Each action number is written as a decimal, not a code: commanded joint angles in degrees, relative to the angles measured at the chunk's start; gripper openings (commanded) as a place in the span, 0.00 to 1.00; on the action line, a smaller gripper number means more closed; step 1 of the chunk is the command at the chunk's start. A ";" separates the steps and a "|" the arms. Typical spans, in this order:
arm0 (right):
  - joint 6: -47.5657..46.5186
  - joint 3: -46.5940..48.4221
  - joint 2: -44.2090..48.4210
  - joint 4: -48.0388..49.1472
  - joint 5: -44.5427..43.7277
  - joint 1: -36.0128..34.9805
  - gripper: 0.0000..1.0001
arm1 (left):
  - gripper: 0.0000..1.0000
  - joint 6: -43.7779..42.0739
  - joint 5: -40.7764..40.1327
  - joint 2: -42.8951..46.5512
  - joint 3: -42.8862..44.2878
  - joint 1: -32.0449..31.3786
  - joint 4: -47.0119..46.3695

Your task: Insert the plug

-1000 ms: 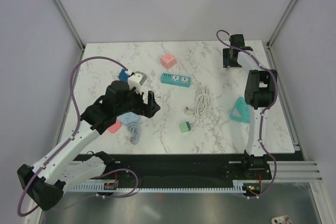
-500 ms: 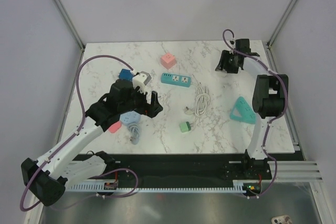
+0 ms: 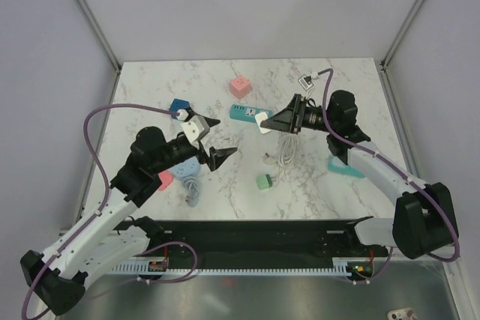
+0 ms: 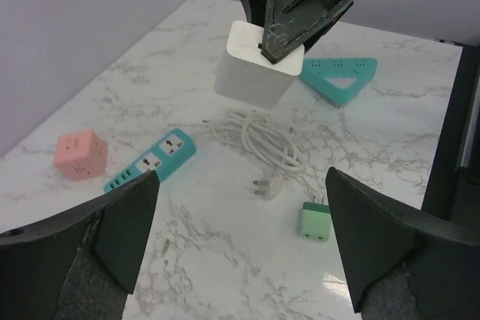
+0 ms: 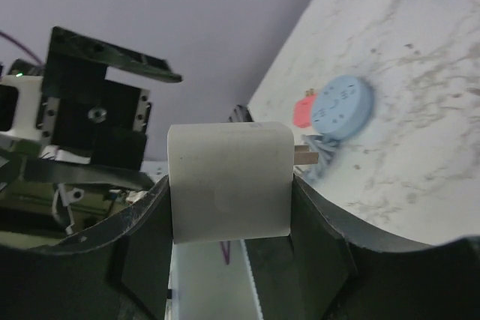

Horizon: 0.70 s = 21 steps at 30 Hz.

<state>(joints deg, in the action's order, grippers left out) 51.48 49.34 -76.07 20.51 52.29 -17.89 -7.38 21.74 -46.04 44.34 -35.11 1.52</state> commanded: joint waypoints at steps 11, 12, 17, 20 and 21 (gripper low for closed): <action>31.81 -8.03 7.17 40.64 4.32 -9.26 0.11 | 0.98 -14.51 12.19 -1.51 -1.71 -2.68 -23.40; 32.18 -8.38 6.82 42.23 4.13 -9.88 0.11 | 0.98 -14.51 11.32 -1.59 -1.62 -3.20 -23.84; 34.11 -9.70 3.74 46.62 1.42 -12.52 0.10 | 0.98 -14.33 11.40 -1.33 -3.20 -4.52 -25.42; 35.52 -9.97 1.90 49.18 0.45 -13.66 0.09 | 0.98 -14.51 11.40 -0.46 -4.26 -5.67 -25.60; 36.31 -9.97 1.55 49.79 -0.25 -14.01 0.09 | 0.98 -14.77 11.31 -0.28 -4.95 -6.10 -25.60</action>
<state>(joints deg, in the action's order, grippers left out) 84.47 39.48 -73.47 61.91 54.98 -30.48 -19.38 32.69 -47.33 40.53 -39.90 -20.10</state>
